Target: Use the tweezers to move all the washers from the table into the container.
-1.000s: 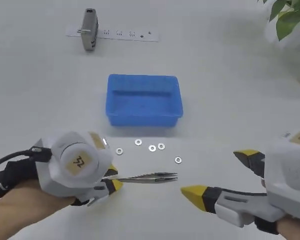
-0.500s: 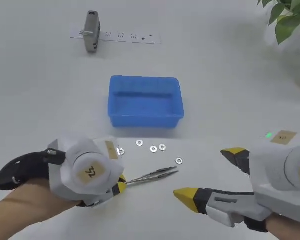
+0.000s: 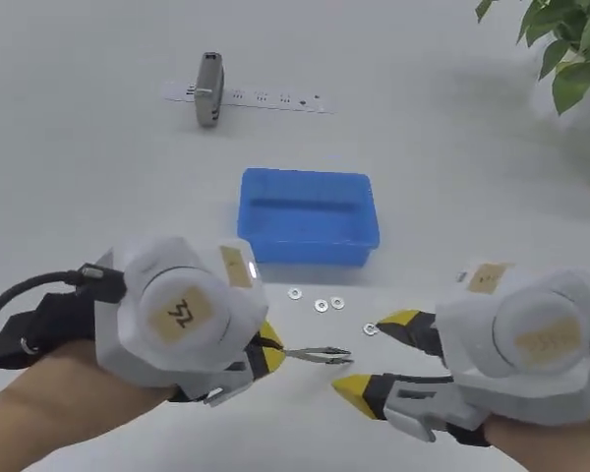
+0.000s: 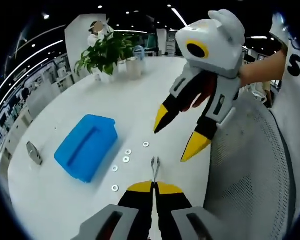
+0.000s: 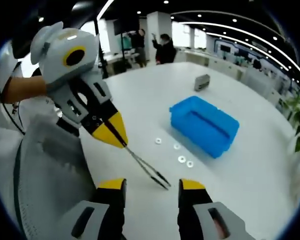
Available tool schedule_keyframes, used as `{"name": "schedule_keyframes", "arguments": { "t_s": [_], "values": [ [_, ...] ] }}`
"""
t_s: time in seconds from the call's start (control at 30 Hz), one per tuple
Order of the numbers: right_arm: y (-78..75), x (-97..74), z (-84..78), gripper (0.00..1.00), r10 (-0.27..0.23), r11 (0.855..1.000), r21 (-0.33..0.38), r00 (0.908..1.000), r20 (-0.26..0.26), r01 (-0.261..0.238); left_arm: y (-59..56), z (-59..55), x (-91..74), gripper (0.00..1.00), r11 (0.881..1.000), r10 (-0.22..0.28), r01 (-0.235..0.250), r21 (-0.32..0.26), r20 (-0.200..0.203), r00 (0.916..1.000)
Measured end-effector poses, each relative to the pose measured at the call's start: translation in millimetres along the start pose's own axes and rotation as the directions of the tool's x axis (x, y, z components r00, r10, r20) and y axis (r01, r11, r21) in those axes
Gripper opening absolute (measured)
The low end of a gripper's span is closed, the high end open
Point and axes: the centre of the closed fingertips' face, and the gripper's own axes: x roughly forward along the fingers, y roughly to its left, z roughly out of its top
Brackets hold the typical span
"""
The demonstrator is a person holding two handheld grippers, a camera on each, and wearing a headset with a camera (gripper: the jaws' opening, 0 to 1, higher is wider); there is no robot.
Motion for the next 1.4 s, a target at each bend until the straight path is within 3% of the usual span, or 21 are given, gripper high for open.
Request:
{"name": "schedule_keyframes", "arguments": {
  "t_s": [0.1, 0.3, 0.47, 0.63, 0.83, 0.93, 1.07, 1.2, 1.3, 1.4],
  "values": [
    [9.6, 11.2, 0.2, 0.33, 0.035, 0.996, -0.076, 0.9989, -0.032, -0.037, -2.6, 6.8, -6.5, 0.0, 1.0, 0.003, -0.003, 0.016, 0.011, 0.9999],
    [24.4, 26.9, 10.7, 0.26, 0.095, 0.982, -0.161, 0.9945, -0.044, -0.101, -4.3, 18.6, -16.4, 0.0, 0.997, -0.001, 0.001, 0.081, 0.01, 1.0],
    [29.1, 34.2, 16.3, 0.23, 0.123, 0.969, -0.212, 0.9914, -0.046, -0.13, -8.8, 24.9, -21.3, 0.0, 0.989, -0.04, 0.042, 0.145, -0.018, 0.999],
    [42.0, 38.3, 22.4, 0.17, 0.18, 0.937, -0.294, 0.9823, -0.05, -0.187, -15.1, 27.6, -23.2, 0.0, 0.965, -0.091, 0.104, 0.242, -0.062, 0.9939],
    [44.6, 39.6, 23.4, 0.09, 0.197, 0.907, -0.368, 0.9785, -0.062, -0.206, -18.7, 26.1, -21.5, 0.0, 0.951, -0.127, 0.147, 0.271, -0.089, 0.9879],
    [45.8, 41.4, 20.8, 0.06, 0.198, 0.885, -0.414, 0.9772, -0.077, -0.212, -19.8, 26.3, -20.9, 0.0, 0.951, -0.135, 0.156, 0.265, -0.094, 0.9863],
    [46.0, 42.9, 18.5, 0.05, 0.202, 0.877, -0.427, 0.9756, -0.086, -0.219, -22.4, 26.7, -22.5, 0.0, 0.951, -0.132, 0.154, 0.269, -0.098, 0.9865],
    [48.1, 43.1, 17.9, 0.04, 0.2, 0.857, -0.466, 0.9756, -0.089, -0.219, -23.1, 26.7, -25.3, 0.0, 0.955, -0.12, 0.143, 0.26, -0.105, 0.9872],
    [48.8, 39.6, 22.8, 0.03, 0.204, 0.855, -0.472, 0.9764, -0.07, -0.213, -22.8, 27.5, -30.0, 0.0, 0.959, -0.086, 0.109, 0.263, -0.099, 0.9914],
    [47.9, 37.0, 27.8, 0.02, 0.208, 0.857, -0.471, 0.9765, -0.056, -0.21, -17.2, 27.9, -35.3, 0.0, 0.976, -0.028, 0.04, 0.215, -0.058, 0.9979]
  ]
}}
